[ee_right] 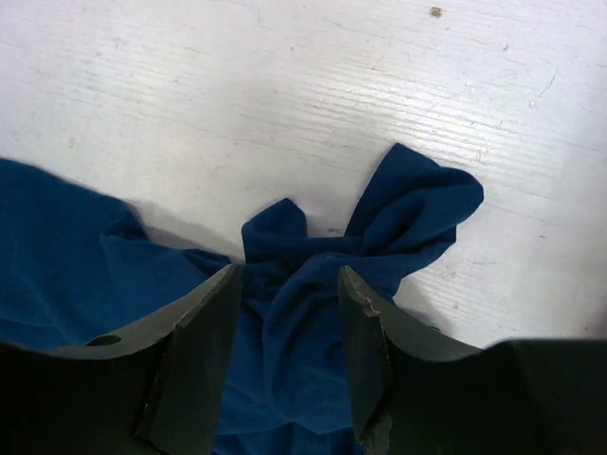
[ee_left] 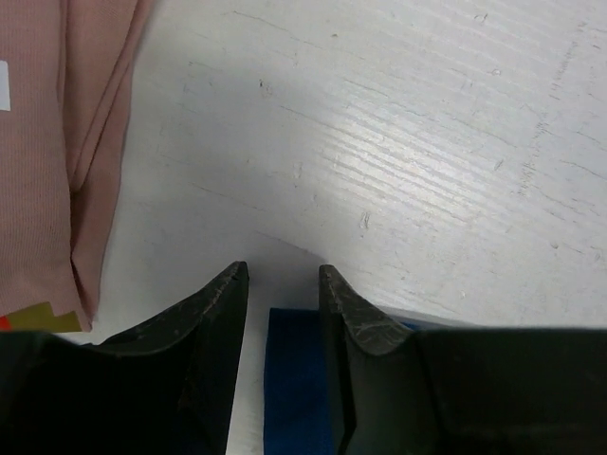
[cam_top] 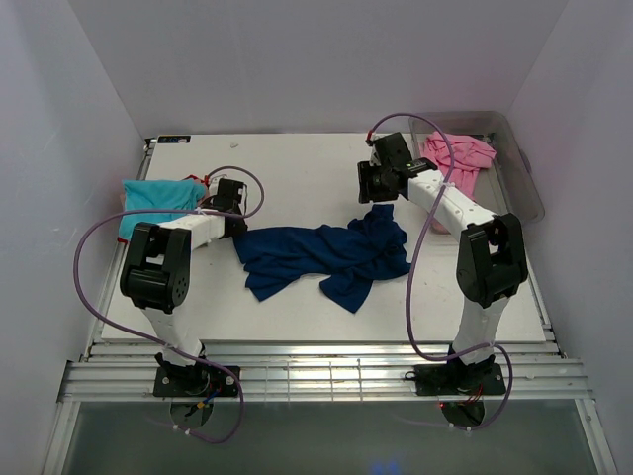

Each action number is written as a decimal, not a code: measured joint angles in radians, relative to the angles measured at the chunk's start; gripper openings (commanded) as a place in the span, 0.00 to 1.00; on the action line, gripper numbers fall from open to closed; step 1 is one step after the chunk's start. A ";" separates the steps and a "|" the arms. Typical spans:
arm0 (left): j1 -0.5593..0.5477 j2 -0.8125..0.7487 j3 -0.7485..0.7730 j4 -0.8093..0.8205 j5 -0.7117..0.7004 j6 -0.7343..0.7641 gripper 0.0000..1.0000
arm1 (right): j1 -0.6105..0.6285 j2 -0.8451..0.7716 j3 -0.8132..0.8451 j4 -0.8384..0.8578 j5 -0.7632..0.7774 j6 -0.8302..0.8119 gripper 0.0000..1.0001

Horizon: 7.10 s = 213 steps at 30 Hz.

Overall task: Fold and stack the t-shirts
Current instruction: Flatten the tshirt out

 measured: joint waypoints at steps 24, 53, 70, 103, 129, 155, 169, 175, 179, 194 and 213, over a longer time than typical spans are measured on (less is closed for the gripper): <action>0.003 -0.073 -0.076 -0.010 0.100 -0.069 0.00 | -0.001 0.049 0.034 -0.040 0.056 -0.026 0.52; 0.003 -0.072 -0.057 -0.034 0.106 -0.064 0.00 | -0.002 0.178 0.021 -0.160 0.140 -0.010 0.08; 0.048 -0.110 0.734 -0.247 0.169 -0.020 0.00 | -0.112 -0.024 0.593 -0.258 0.170 -0.058 0.08; 0.047 -0.256 0.790 -0.488 0.332 -0.019 0.00 | -0.034 -0.361 0.387 -0.176 0.013 0.028 0.08; 0.047 -0.533 0.117 -0.550 0.332 -0.042 0.00 | 0.226 -0.443 -0.500 -0.512 0.138 0.281 0.79; 0.047 -0.554 0.089 -0.553 0.356 -0.033 0.00 | 0.075 -0.528 -0.789 -0.149 0.218 0.444 0.49; 0.047 -0.592 0.076 -0.561 0.357 -0.034 0.00 | 0.050 -0.427 -0.791 -0.015 0.234 0.418 0.48; 0.047 -0.607 0.072 -0.573 0.357 -0.034 0.00 | 0.031 -0.401 -0.787 0.023 0.238 0.406 0.38; 0.047 -0.610 0.072 -0.578 0.357 -0.034 0.00 | 0.027 -0.378 -0.777 0.067 0.243 0.380 0.10; 0.048 -0.467 0.217 -0.571 0.299 0.009 0.00 | 0.011 -0.118 -0.090 -0.076 0.307 0.198 0.08; 0.182 -0.075 1.119 -0.262 0.335 0.017 0.00 | -0.142 0.070 0.768 0.174 0.182 -0.088 0.11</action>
